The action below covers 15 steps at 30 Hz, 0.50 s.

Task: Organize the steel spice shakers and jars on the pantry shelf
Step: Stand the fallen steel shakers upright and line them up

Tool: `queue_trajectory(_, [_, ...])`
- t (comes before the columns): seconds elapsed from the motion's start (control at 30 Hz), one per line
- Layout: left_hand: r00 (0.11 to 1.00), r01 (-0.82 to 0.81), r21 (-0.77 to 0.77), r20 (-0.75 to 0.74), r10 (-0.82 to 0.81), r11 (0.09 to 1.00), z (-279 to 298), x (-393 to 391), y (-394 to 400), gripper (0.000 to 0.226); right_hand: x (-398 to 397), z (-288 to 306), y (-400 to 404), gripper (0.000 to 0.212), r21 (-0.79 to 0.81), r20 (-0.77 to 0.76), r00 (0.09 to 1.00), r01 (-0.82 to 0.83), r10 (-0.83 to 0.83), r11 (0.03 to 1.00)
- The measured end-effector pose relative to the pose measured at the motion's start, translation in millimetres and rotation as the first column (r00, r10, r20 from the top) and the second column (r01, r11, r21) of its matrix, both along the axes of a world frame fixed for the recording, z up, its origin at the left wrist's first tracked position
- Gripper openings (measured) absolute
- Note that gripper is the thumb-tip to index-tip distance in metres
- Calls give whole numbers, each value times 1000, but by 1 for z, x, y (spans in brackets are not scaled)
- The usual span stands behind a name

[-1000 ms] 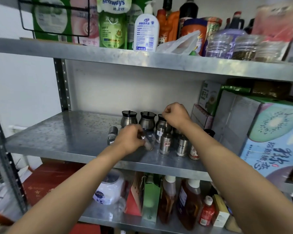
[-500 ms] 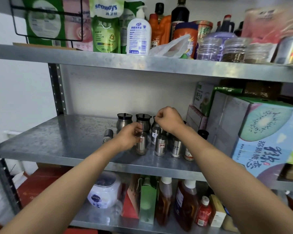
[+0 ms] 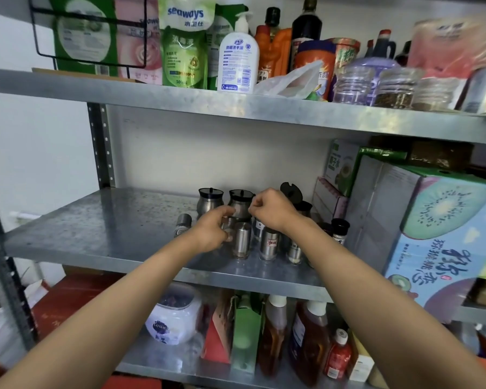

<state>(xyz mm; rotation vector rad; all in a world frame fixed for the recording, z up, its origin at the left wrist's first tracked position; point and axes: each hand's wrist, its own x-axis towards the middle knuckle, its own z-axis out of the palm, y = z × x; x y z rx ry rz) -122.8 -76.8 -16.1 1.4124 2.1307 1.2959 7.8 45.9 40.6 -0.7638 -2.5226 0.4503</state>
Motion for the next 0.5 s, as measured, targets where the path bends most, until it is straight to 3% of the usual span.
queue_trajectory(0.13, [990, -117, 122, -66, 126, 986, -3, -1, -10, 61, -1, 7, -9, 13, -115, 77, 989, -115, 124, 987])
queue_trajectory(0.23, [965, -136, 178, -201, 171, 975, -11, 2, -18, 56, 0, 9, -16, 26, -196, 245, 940, -191, 236, 962])
queue_trajectory(0.5, [941, -121, 293, -269, 203, 949, -39, 15, -21, 33, -3, 7, -24, 22, -189, 271, 942, -147, 195, 971])
